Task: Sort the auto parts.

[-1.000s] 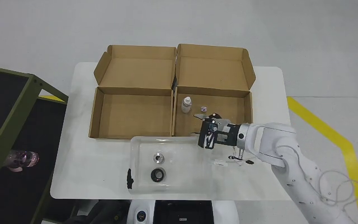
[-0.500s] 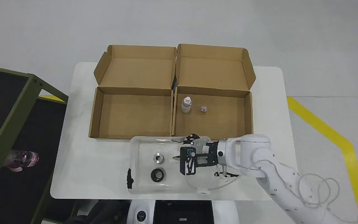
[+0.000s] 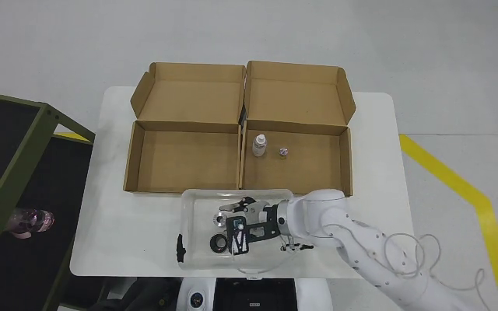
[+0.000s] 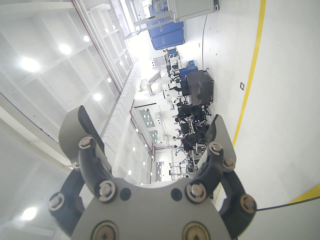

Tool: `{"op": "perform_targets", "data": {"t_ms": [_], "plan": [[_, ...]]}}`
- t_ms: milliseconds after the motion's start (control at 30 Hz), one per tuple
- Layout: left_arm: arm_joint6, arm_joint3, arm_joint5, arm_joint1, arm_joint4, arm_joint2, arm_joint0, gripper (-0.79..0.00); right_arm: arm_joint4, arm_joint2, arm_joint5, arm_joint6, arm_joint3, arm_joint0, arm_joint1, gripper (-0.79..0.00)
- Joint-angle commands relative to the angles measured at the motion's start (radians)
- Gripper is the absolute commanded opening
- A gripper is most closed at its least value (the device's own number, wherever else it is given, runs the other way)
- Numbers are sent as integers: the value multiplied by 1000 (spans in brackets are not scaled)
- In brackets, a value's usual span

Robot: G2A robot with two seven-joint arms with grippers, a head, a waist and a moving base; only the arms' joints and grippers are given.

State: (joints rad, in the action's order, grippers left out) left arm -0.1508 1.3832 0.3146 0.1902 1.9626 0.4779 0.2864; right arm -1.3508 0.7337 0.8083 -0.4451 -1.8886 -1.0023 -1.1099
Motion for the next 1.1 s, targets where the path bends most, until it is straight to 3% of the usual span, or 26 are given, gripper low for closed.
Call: {"op": "perform_targets", "data": {"t_ms": [0, 1067], "plan": [[0, 0, 0, 0, 0, 0, 0, 0, -8, -15, -9, -4, 19, 10, -6, -434], [0, 0, 0, 0, 0, 0, 0, 0, -31, -168, -59, -6, 255, 119, -100, -425]]}}
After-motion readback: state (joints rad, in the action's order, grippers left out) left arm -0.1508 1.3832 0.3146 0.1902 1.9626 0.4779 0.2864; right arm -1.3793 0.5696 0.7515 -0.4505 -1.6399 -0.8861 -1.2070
